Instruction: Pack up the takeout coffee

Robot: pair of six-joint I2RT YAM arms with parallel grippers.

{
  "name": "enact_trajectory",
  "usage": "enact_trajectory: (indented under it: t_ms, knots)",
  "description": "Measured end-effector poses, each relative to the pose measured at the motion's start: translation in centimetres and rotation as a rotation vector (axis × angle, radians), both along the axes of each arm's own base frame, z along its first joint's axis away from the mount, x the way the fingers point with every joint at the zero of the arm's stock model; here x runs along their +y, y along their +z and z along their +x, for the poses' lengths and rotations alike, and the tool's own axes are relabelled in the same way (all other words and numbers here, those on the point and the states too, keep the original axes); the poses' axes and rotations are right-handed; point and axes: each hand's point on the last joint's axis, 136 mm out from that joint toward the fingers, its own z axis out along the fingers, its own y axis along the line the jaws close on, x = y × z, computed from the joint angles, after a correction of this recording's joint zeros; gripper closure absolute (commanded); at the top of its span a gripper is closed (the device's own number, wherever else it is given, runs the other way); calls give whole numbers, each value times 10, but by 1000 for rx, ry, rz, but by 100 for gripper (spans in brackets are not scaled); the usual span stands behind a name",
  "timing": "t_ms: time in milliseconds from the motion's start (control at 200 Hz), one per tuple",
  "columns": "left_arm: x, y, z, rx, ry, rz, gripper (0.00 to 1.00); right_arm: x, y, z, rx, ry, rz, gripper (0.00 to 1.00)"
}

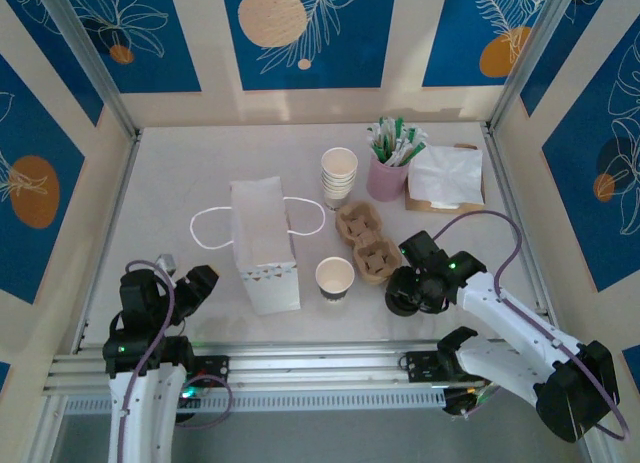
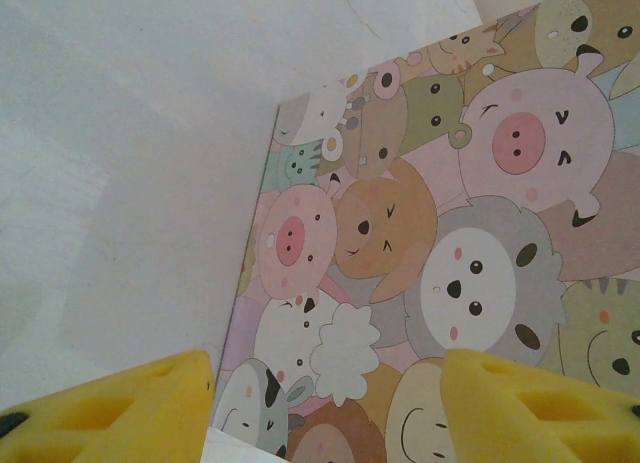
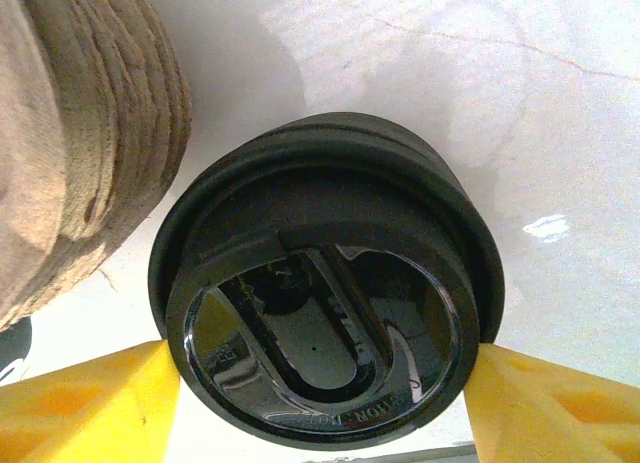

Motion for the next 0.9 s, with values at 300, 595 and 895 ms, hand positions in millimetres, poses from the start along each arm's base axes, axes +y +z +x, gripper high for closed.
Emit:
enact_trajectory:
  t_ms: [300, 595, 895]
  knots:
    - [0, -1, 0, 6, 4, -6, 38, 0, 1, 1, -7, 2, 0, 31]
    - [0, -1, 0, 6, 6, -8, 38, -1, 16, 1, -39, 3, 11, 31]
    - [0, -3, 1, 10, 6, -8, 38, 11, 45, 6, -94, 98, 32, 33]
